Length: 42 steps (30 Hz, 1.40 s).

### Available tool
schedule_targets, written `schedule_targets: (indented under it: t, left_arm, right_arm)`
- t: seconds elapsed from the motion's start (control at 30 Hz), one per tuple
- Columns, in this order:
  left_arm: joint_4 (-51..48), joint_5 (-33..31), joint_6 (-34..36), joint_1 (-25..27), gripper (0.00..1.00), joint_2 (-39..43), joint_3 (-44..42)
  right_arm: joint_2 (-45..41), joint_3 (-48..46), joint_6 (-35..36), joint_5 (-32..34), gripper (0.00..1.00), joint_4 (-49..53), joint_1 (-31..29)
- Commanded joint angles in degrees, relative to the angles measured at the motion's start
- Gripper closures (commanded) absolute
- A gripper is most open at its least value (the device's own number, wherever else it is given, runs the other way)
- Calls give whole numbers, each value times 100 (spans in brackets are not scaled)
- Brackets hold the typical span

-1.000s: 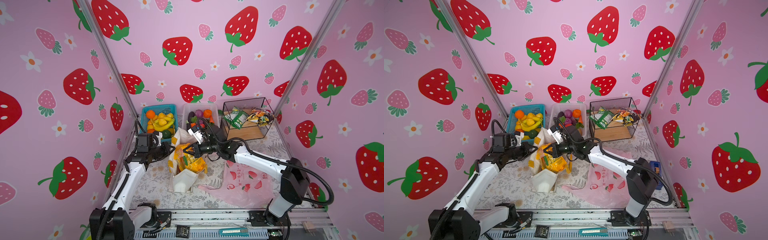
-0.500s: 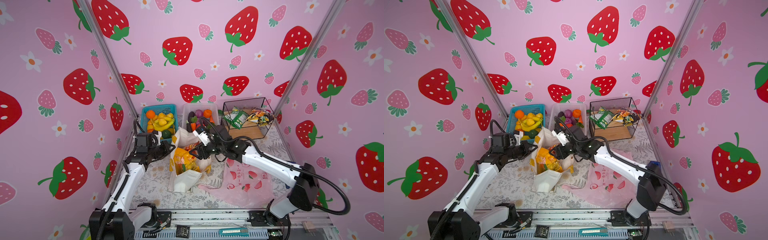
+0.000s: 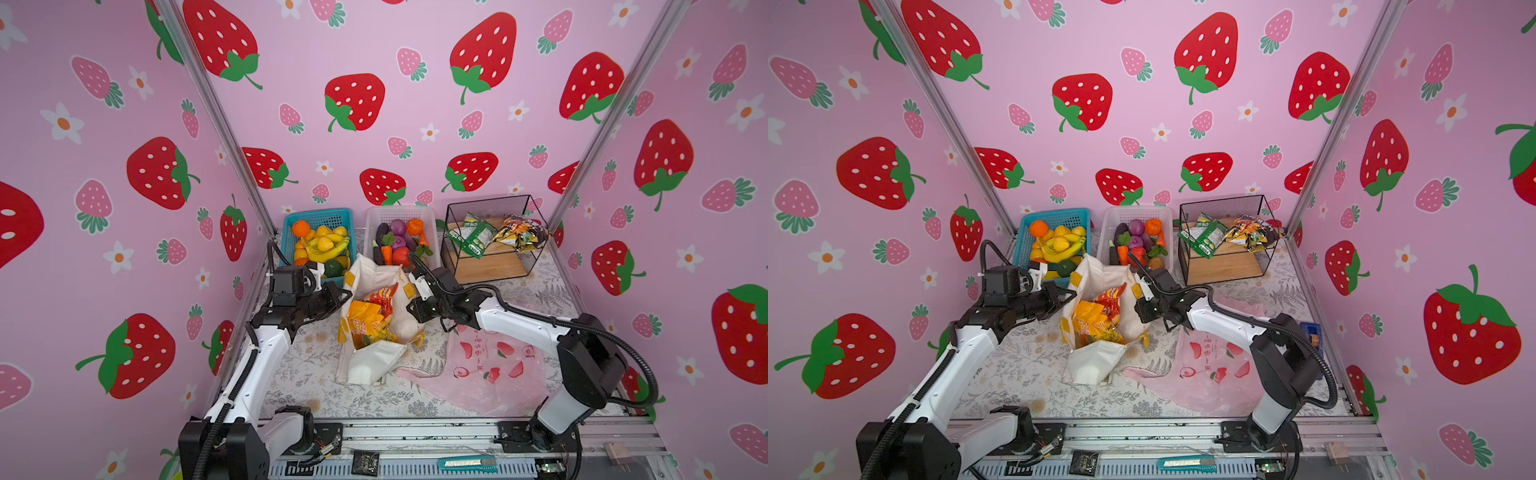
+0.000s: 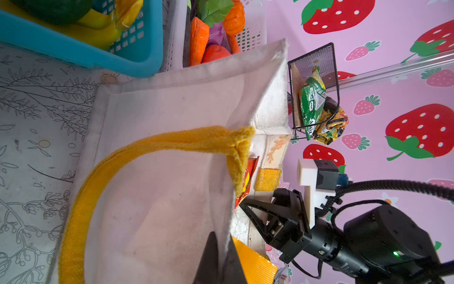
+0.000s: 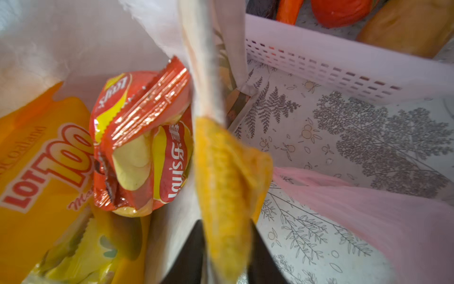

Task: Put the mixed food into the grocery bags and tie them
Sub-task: 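Lower the yellow bag into the tote and open the right gripper, then withdraw right gripper toward the pink bag while left gripper releases the tote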

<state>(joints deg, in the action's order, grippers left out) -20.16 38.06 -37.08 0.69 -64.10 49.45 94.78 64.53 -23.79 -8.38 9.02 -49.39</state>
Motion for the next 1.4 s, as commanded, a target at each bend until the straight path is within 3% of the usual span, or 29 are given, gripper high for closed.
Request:
schedule_targets:
  t: [0.0,0.2,0.27,0.37,0.47,0.6,0.67,0.8,0.9,1.0,1.07,1.17,1.23,1.37]
  left_arm:
    - [-372,234,166,-62,100,162,302]
    - [-669,269,-115,-448,100,1006,686]
    - [-692,329,-168,-572,100,1054,695]
    - [-1480,32,449,-636,100,799,1004]
    - [-2141,3,988,-899,100,630,1274]
    - [-2142,-515,976,-1139,100,817,1159]
    - [-2024,-549,873,-1060,100,809,1063]
    - [-2088,-648,925,-433,100,599,1164]
    - [-2084,-466,930,-119,100,497,1229]
    - [-2270,-198,1051,-351,100,573,1409]
    - [-2266,-54,995,-920,100,783,1395]
    - [-2173,-156,859,-1552,100,993,1248]
    - [-2123,-332,799,-1444,100,1029,1116]
    - [-2253,-574,1006,-801,100,858,1066]
  right_arm:
    - [-652,237,294,-267,100,-70,-19]
    - [-1625,197,435,-2164,100,-655,-31]
    - [-1633,175,415,-2131,100,-665,-21]
    - [-1437,365,639,-1805,100,-49,-10]
    - [-1544,451,763,-1001,100,601,156]
    - [-1677,395,684,216,100,934,250]
    - [-1482,395,698,-89,100,786,47]
    - [-940,509,873,-1568,100,129,-579]
    - [-854,569,910,-2367,100,-217,-700]
    - [-1153,477,910,-2269,100,-198,-399]
    - [-1307,328,587,-2006,100,-186,19]
    - [-1247,406,557,-864,100,156,22]
    - [-990,502,505,-933,100,195,-169]
    - [-553,663,596,-1910,100,-262,-695]
